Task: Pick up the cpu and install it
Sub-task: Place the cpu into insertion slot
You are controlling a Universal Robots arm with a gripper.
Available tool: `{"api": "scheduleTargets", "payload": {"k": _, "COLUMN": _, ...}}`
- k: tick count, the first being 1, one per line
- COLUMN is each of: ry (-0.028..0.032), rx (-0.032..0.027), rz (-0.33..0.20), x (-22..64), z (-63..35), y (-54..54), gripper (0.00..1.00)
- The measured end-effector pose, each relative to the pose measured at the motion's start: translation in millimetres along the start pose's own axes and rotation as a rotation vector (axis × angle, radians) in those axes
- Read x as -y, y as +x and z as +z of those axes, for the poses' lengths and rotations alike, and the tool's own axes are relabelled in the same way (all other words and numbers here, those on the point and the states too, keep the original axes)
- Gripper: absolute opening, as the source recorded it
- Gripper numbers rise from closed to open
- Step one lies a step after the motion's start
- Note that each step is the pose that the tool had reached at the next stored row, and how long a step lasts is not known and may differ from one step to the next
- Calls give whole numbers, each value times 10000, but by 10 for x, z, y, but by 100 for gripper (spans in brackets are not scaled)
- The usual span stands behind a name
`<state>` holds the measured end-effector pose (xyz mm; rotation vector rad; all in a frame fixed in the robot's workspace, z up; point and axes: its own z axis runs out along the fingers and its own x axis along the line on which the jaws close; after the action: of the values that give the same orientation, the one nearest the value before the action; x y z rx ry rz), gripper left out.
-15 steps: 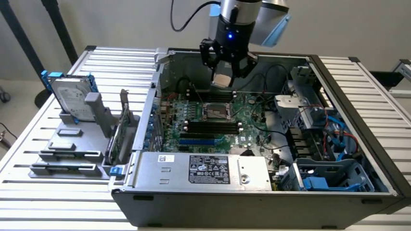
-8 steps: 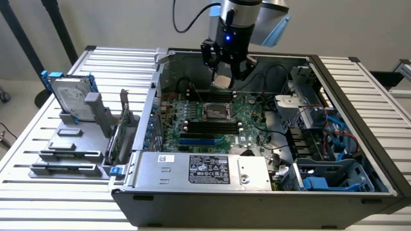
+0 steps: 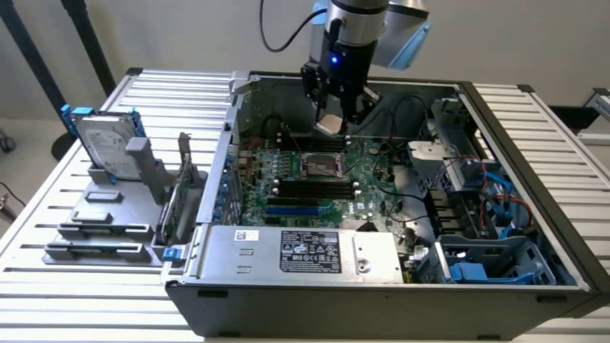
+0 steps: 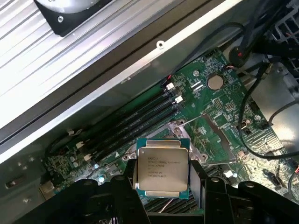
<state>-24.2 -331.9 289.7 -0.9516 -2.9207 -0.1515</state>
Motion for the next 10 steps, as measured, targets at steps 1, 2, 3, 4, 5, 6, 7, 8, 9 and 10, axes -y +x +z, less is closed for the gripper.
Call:
{"api": "scheduleTargets", "payload": {"k": 1, "ry": -16, "rx": 13, "rz": 178, "x": 1, "z": 7, "y": -1, "gripper": 54}}
{"api": "scheduleTargets", "payload": {"k": 2, "ry": -33, "rx": 26, "rz": 358, "x": 1, "z": 15, "y": -1, "gripper": 54}}
{"api": "scheduleTargets", "payload": {"k": 3, "ry": -50, "rx": 40, "rz": 535, "x": 2, "z": 23, "y": -2, "gripper": 54}}
{"api": "scheduleTargets", "payload": {"k": 4, "ry": -67, "rx": 52, "rz": 714, "x": 2, "z": 31, "y": -3, "gripper": 54}}
{"api": "scheduleTargets", "payload": {"k": 5, "ry": -85, "rx": 66, "rz": 904, "x": 3, "z": 39, "y": -4, "gripper": 54}}
{"api": "scheduleTargets", "payload": {"k": 6, "ry": -102, "rx": 79, "rz": 1081, "x": 3, "z": 47, "y": -4, "gripper": 54}}
{"api": "scheduleTargets", "payload": {"k": 7, "ry": -118, "rx": 93, "rz": 1261, "x": 4, "z": 54, "y": -5, "gripper": 54}}
{"api": "scheduleTargets", "payload": {"k": 8, "ry": -136, "rx": 106, "rz": 1438, "x": 4, "z": 62, "y": -6, "gripper": 54}}
{"api": "scheduleTargets", "payload": {"k": 9, "ry": -153, "rx": 119, "rz": 1618, "x": 5, "z": 70, "y": -7, "gripper": 54}}
{"api": "scheduleTargets", "payload": {"k": 10, "ry": -168, "rx": 132, "rz": 1796, "x": 6, "z": 77, "y": -7, "gripper": 54}}
